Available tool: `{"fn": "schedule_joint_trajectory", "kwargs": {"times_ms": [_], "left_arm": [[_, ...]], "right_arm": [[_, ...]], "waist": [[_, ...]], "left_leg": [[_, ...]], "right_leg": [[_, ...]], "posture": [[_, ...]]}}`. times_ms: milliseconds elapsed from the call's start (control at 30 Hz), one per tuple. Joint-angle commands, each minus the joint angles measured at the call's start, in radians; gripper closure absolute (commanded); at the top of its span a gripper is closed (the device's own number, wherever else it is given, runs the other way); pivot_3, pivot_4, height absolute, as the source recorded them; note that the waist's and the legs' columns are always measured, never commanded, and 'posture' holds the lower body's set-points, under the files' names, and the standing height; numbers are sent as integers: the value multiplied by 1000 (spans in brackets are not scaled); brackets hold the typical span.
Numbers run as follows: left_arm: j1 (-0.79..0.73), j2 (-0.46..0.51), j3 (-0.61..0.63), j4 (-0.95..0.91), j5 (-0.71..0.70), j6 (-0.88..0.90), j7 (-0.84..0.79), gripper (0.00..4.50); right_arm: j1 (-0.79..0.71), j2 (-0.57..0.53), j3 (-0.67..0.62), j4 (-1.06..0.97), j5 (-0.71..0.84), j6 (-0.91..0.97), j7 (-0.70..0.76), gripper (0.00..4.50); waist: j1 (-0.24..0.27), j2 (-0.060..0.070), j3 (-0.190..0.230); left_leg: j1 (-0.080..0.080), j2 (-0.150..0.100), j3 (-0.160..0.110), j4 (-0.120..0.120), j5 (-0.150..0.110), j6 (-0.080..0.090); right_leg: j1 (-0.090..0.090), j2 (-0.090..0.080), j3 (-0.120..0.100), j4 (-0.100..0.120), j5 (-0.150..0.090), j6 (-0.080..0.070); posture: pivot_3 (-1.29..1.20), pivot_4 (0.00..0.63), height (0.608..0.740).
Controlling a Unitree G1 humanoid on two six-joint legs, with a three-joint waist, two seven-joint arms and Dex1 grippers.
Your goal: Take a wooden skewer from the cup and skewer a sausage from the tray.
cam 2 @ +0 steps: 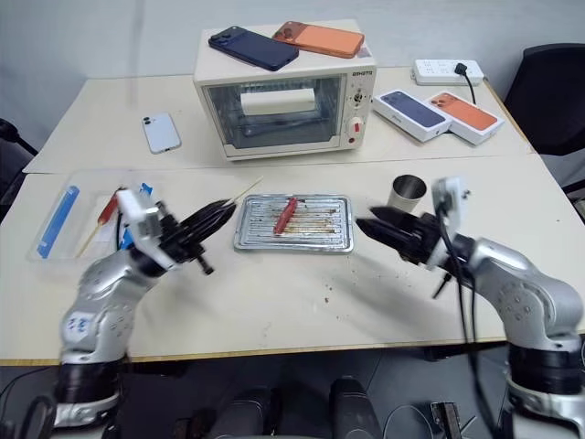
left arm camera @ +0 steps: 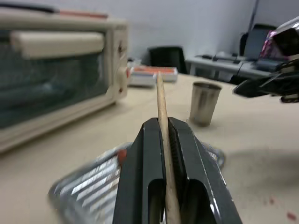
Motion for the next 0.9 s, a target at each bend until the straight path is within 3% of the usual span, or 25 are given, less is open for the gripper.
{"fn": "schedule_joint_trajectory", "kwargs": {"times_ms": [33, 100, 300, 400, 567, 700, 833, 900], "left_arm": [[148, 68, 127, -74, -60, 16, -41, 4500], [219, 83, 171, -104, -83, 32, -35, 4500], [352, 88, 254, -155, -129, 71, -18, 4500], [385, 80, 265, -186, -146, 86, -3, 4500], [386, 72, 253, -201, -148, 92, 18, 4500], [357, 65, 238, -191, -139, 87, 35, 4500], [345, 56, 224, -189, -132, 80, 46, 4500], [347, 49, 218, -195, -129, 76, 53, 4500]], "right_arm": [[123, -105, -8, 194, -271, -541, 322, 442], [159, -138, -13, 319, -354, -721, 391, 29], [118, -128, -32, 438, -359, -823, 432, 29], [43, -120, 50, 280, -335, -644, 378, 29], [-232, -68, 251, 70, -332, -169, 204, 29], [-454, 35, 394, 72, -384, 114, 83, 29], [-565, 150, 485, 160, -476, 132, -1, 29], [-629, 233, 488, 248, -486, 237, -77, 29]], "waist": [[3, 0, 0], [4, 0, 0], [6, -1, 1], [-3, -1, 1], [1, -1, 1], [17, -1, 1], [29, -1, 0], [25, -1, 0]], "left_leg": [[1, 0, 0, 0, 0, 0], [5, 0, 0, -1, -1, 1], [18, 1, -1, -3, -2, 2], [20, 4, -2, -4, -3, 0], [19, 10, -2, -3, -5, -4], [17, 14, -4, -3, -7, -8], [15, 15, -3, -3, -8, -8], [13, 14, -3, -2, -9, -7]], "right_leg": [[2, 0, 0, -1, 0, 0], [6, 0, 0, -3, 0, 0], [21, -1, 2, -8, 0, 0], [24, 1, 1, -12, 0, 0], [23, 7, 1, -13, 0, -1], [22, 11, 0, -15, -1, -3], [18, 11, 0, -15, -1, -4], [17, 11, 0, -15, -1, -4]], "posture": [[0, 150, 740], [0, 150, 740], [0, 150, 740], [0, 150, 740], [0, 150, 740], [0, 150, 740], [0, 150, 740], [0, 150, 740]]}}
